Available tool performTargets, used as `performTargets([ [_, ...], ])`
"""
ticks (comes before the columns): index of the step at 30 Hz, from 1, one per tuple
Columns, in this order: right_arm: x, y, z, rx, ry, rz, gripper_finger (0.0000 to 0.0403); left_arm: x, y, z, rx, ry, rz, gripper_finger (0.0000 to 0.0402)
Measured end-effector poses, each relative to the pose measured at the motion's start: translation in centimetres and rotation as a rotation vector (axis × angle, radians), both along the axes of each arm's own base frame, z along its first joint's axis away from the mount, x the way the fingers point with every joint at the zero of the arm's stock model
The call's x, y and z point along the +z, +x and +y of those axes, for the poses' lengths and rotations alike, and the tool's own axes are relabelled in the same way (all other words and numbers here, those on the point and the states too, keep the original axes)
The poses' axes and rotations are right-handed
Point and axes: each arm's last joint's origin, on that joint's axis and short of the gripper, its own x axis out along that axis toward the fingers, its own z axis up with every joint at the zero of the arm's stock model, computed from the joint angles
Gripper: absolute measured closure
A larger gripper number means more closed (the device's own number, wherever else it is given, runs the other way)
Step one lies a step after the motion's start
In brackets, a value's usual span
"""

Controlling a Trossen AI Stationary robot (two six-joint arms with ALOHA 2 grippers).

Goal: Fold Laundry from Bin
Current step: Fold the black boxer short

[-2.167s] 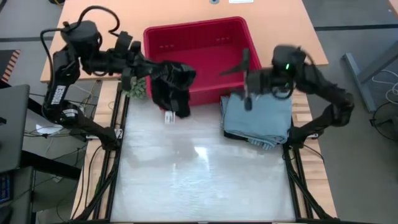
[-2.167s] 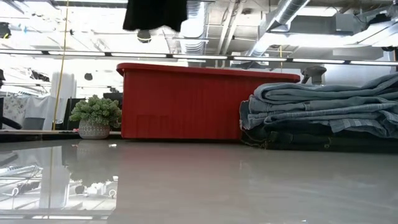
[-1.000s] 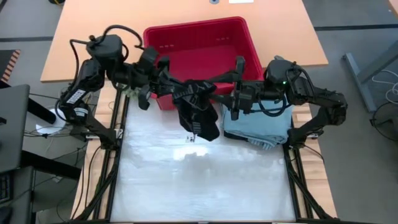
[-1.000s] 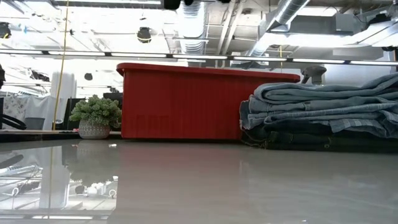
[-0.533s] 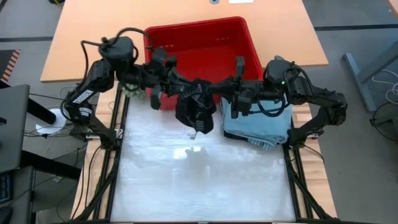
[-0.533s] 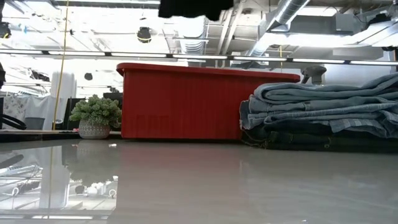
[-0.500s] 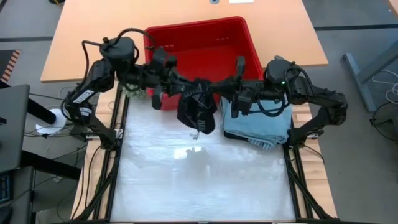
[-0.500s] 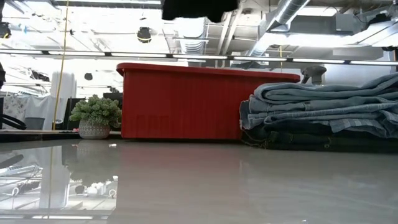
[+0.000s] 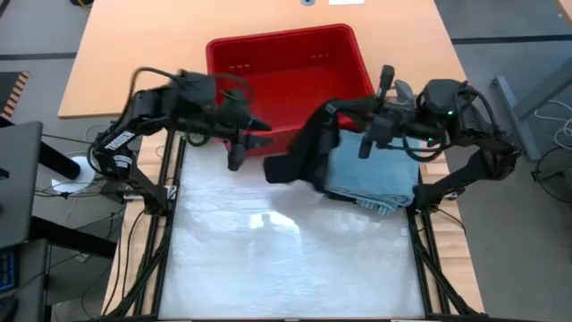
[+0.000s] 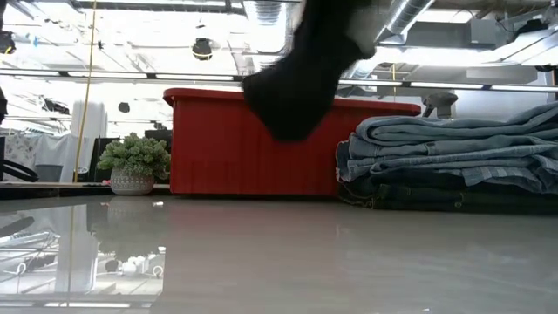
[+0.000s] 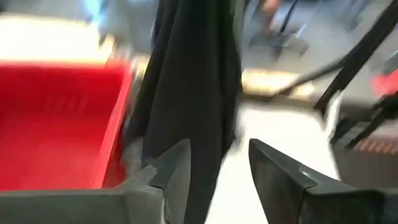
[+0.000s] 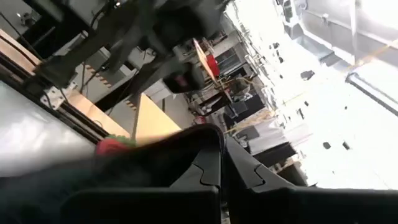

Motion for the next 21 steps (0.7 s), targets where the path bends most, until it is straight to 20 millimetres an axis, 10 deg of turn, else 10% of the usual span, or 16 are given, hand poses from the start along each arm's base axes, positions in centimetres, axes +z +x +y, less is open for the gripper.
performTargets([
  [14,-0.9,0.9,-2.0,-0.41,0.066,0.021,0.0379,-9.8,9.3,-2.7,-0.033,0.06,0.494,0.0235],
  [21,-1.6,0.9,-3.8,-0.745,0.063,0.046,0.0379,-10.9,11.3,-5.3,0.106,0.301,0.472,0.0235],
])
